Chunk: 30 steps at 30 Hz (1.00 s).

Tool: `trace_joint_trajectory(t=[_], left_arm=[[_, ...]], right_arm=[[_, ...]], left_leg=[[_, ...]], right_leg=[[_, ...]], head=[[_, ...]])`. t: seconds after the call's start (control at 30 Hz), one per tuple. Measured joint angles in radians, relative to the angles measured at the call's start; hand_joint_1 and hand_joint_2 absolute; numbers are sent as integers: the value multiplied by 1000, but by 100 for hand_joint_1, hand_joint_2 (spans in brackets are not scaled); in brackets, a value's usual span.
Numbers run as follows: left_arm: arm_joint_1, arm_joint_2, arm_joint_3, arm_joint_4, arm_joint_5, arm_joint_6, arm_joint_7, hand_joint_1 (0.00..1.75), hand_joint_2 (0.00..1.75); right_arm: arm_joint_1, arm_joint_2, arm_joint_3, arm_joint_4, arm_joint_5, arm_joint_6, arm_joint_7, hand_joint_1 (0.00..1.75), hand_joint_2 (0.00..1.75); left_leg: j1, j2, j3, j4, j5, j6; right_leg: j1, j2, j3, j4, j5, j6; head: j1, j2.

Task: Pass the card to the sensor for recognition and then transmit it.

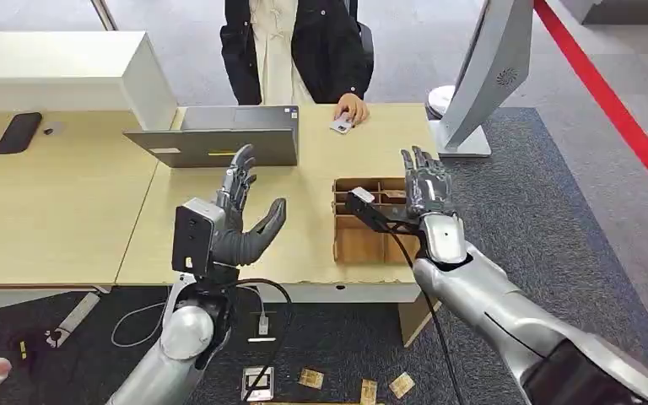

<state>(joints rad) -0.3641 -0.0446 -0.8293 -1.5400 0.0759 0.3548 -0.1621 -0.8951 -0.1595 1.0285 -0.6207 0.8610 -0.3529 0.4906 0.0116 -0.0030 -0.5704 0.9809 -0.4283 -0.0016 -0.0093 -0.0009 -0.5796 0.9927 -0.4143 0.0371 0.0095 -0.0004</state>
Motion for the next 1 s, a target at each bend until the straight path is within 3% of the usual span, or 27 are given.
trace_joint_trajectory(t=[0.23, 1.0], left_arm=[[-3, -3, -1, 0, 6, -30, -2, 0, 175], [-9, -6, -5, 9, 26, -33, -20, 0, 175]], right_arm=[[13, -8, 0, -5, 4, 12, 16, 0, 175], [17, -10, 0, -10, 15, 18, 13, 0, 175]], left_leg=[[0, 0, 0, 0, 0, 0], [0, 0, 0, 0, 0, 0]], right_leg=[[0, 0, 0, 0, 0, 0], [0, 0, 0, 0, 0, 0]], head=[[0, 0], [0, 0]])
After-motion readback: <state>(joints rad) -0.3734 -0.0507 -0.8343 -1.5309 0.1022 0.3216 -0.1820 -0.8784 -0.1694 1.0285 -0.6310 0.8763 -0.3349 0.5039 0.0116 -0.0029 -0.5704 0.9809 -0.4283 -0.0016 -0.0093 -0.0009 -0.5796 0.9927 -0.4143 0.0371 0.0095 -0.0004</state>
